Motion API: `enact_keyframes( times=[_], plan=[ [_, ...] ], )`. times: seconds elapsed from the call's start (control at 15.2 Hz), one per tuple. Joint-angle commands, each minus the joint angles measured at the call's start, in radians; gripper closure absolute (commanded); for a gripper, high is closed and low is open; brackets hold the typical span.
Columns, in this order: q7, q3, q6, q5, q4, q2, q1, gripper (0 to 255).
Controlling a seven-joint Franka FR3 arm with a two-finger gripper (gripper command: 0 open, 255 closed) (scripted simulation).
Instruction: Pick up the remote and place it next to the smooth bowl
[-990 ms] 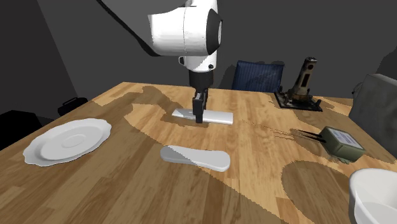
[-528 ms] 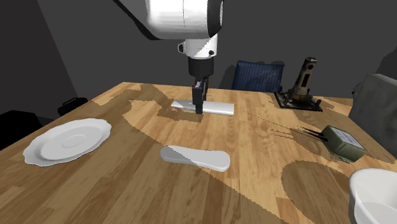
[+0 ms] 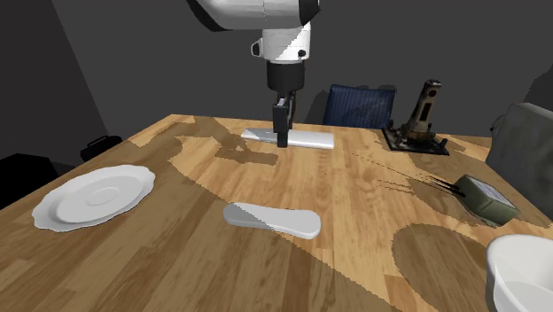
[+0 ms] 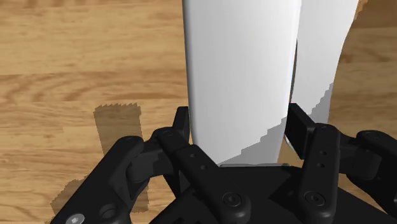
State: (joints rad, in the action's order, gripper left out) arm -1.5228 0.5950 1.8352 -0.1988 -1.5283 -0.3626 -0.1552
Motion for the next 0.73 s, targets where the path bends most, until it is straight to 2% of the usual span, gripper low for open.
enact_keyframes(
  times=[0.0, 0.33, 0.66],
  plan=[
    [-0.014, 0.016, 0.023, 0.027, -0.075, 0.058, 0.007, 255],
    [-0.047, 0.058, 0.081, 0.112, -0.264, 0.215, 0.013, 255],
    [-0.076, 0.096, 0.115, 0.206, -0.413, 0.361, -0.004, 255]
  ],
)
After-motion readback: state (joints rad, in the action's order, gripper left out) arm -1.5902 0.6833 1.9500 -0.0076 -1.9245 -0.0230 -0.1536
